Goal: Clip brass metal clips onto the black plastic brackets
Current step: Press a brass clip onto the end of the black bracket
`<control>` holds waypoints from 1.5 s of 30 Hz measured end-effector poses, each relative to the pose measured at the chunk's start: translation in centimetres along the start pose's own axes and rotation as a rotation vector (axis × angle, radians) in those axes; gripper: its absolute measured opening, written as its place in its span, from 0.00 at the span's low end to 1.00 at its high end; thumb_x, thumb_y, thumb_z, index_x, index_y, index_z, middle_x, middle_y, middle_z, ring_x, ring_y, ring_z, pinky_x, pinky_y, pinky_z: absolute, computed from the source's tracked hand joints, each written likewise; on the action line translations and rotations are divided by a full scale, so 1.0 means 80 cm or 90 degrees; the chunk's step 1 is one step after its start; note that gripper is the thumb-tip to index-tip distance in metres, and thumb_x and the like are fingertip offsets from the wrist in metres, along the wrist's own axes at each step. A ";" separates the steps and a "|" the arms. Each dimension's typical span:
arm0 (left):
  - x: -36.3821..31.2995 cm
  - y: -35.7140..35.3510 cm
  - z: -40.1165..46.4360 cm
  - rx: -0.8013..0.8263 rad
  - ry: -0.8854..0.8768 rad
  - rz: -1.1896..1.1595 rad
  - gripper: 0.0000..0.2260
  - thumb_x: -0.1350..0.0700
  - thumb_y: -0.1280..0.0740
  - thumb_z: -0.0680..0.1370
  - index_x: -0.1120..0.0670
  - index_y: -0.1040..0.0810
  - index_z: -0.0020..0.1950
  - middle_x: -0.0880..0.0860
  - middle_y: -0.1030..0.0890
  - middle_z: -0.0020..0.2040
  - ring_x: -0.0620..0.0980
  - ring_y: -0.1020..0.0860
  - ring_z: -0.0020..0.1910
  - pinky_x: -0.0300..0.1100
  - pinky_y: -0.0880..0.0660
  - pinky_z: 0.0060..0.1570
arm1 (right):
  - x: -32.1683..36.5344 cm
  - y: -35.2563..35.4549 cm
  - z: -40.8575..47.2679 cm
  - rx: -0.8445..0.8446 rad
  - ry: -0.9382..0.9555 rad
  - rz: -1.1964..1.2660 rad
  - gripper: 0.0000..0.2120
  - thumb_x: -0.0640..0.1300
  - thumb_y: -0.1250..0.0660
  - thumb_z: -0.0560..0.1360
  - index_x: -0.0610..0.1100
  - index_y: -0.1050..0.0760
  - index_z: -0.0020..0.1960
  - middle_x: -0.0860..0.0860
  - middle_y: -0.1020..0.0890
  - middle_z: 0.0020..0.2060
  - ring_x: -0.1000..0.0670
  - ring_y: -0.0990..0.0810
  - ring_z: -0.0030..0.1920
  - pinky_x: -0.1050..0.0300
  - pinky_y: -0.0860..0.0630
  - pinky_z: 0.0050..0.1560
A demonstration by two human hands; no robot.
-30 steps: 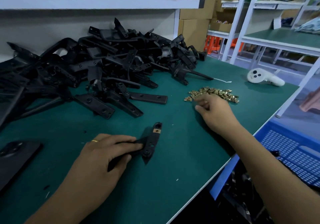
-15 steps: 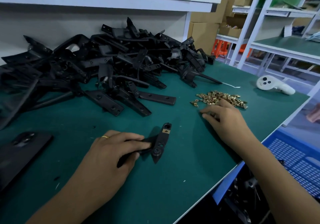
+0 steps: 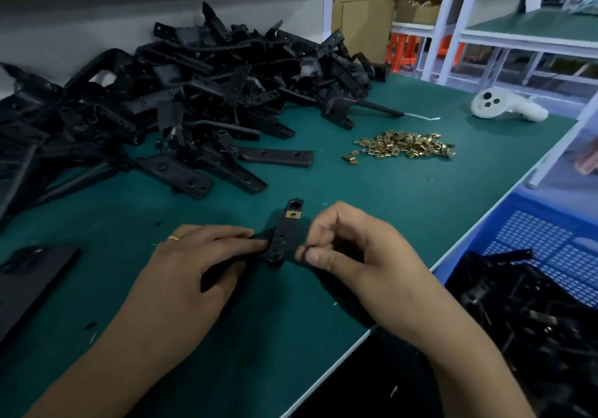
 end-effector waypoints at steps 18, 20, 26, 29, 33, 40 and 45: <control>0.000 -0.001 0.000 -0.020 -0.012 -0.014 0.22 0.60 0.25 0.76 0.32 0.18 0.58 0.34 0.19 0.60 0.42 0.25 0.63 0.25 0.36 0.63 | 0.004 -0.009 -0.003 -0.100 -0.126 0.233 0.13 0.44 0.31 0.81 0.40 0.17 0.40 0.44 0.15 0.32 0.47 0.19 0.29 0.60 0.24 0.29; -0.001 -0.001 0.000 -0.021 -0.010 -0.015 0.22 0.60 0.25 0.76 0.32 0.19 0.58 0.33 0.19 0.60 0.43 0.25 0.63 0.25 0.36 0.62 | 0.003 -0.010 -0.004 -0.092 -0.140 0.203 0.15 0.45 0.33 0.82 0.41 0.18 0.40 0.45 0.16 0.31 0.50 0.21 0.27 0.61 0.28 0.26; -0.002 -0.002 0.000 -0.035 -0.018 -0.017 0.22 0.61 0.25 0.76 0.33 0.19 0.58 0.36 0.19 0.60 0.44 0.24 0.62 0.29 0.33 0.63 | 0.004 -0.016 -0.001 -0.065 -0.186 0.154 0.17 0.50 0.35 0.84 0.46 0.19 0.38 0.47 0.17 0.31 0.49 0.23 0.24 0.66 0.34 0.22; -0.001 -0.003 -0.001 -0.032 -0.026 -0.009 0.22 0.61 0.25 0.76 0.33 0.18 0.58 0.35 0.19 0.60 0.44 0.24 0.62 0.31 0.32 0.63 | 0.004 -0.023 -0.002 -0.060 -0.183 0.137 0.17 0.51 0.36 0.84 0.46 0.20 0.39 0.48 0.17 0.30 0.50 0.24 0.24 0.65 0.33 0.24; 0.002 -0.004 0.001 -0.024 -0.029 -0.009 0.20 0.61 0.25 0.76 0.36 0.15 0.57 0.35 0.19 0.60 0.45 0.24 0.62 0.33 0.32 0.63 | 0.006 -0.026 -0.002 -0.078 -0.186 0.134 0.17 0.52 0.36 0.83 0.47 0.20 0.40 0.48 0.17 0.30 0.51 0.24 0.24 0.64 0.33 0.24; 0.000 -0.004 0.001 -0.027 -0.024 -0.023 0.20 0.61 0.25 0.76 0.34 0.16 0.57 0.35 0.20 0.60 0.46 0.24 0.62 0.40 0.30 0.63 | 0.010 -0.042 -0.004 -0.157 -0.225 0.134 0.18 0.53 0.37 0.83 0.46 0.21 0.38 0.50 0.18 0.28 0.52 0.21 0.24 0.64 0.34 0.23; -0.004 -0.003 0.002 -0.010 -0.029 -0.011 0.23 0.60 0.25 0.76 0.30 0.18 0.57 0.34 0.22 0.61 0.43 0.26 0.63 0.34 0.33 0.60 | 0.014 -0.043 -0.006 -0.192 -0.218 0.122 0.18 0.54 0.36 0.81 0.45 0.22 0.38 0.50 0.18 0.27 0.54 0.22 0.22 0.64 0.32 0.23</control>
Point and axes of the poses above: each hand's wrist, its own z-axis towards the middle knuckle, its own y-axis out of the back of the hand, x = y × z, the point moved 3 cm from there along z, towards the middle knuckle
